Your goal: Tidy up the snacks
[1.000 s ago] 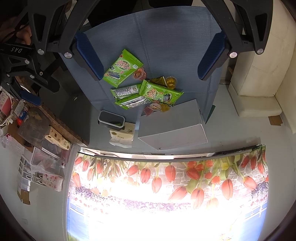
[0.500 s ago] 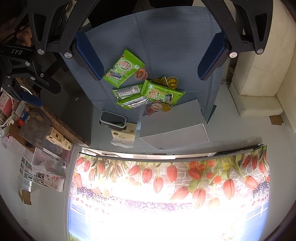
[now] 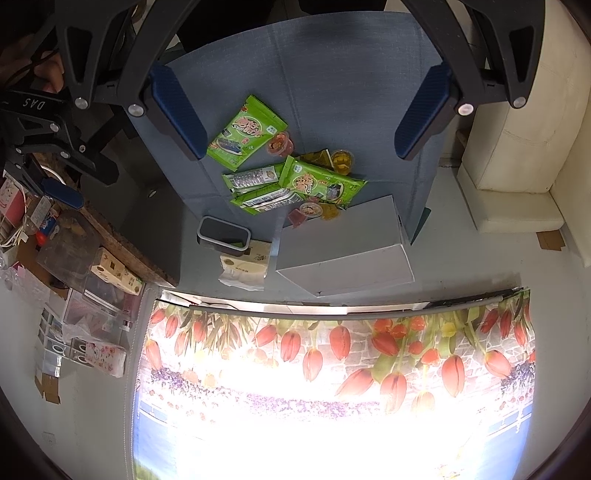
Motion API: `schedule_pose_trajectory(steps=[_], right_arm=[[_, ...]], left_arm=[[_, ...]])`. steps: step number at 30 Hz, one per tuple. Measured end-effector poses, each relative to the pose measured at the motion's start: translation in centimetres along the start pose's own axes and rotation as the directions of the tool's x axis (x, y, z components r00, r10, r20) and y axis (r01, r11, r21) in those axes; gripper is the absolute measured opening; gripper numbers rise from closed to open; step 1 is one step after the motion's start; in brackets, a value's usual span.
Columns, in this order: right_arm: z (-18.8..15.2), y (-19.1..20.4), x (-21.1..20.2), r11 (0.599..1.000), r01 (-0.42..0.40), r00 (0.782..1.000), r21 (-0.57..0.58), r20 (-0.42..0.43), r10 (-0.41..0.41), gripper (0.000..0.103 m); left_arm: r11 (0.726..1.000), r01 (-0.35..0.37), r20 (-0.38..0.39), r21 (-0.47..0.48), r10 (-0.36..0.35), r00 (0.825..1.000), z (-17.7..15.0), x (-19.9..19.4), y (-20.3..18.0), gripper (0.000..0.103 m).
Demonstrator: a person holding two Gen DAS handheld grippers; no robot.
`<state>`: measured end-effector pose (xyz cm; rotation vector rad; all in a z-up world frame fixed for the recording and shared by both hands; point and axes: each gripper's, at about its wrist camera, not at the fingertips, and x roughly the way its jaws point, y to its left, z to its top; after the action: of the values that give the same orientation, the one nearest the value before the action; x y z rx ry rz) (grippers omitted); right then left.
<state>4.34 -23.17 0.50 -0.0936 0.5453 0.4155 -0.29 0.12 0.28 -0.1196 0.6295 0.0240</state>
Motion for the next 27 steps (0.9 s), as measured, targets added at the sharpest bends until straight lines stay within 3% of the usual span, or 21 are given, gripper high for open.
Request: schedule_pose_trajectory(steps=[19,24,27], right_arm=[[-0.1,0.3,0.4,1.0,-0.004,1.0,-0.009,-0.019,0.004,0.103],[-0.7,0.3,1.6,1.0,-0.014,0.999,-0.01,-0.048,0.013,0.103],[-2.1,0.3,4.2,1.0,0.001,0.994,0.002,-0.112,-0.001,0.103]], left_arm=[[1.0,-0.002,-0.004,-0.004,0.002,1.0,0.2,0.1,0.2,0.103],[1.0,-0.004,-0.01,-0.008,0.004,1.0,0.2,0.5,0.4,0.103],[1.0,-0.01,-0.023,-0.017,0.009,1.0,-0.3,1.4,1.0,0.103]])
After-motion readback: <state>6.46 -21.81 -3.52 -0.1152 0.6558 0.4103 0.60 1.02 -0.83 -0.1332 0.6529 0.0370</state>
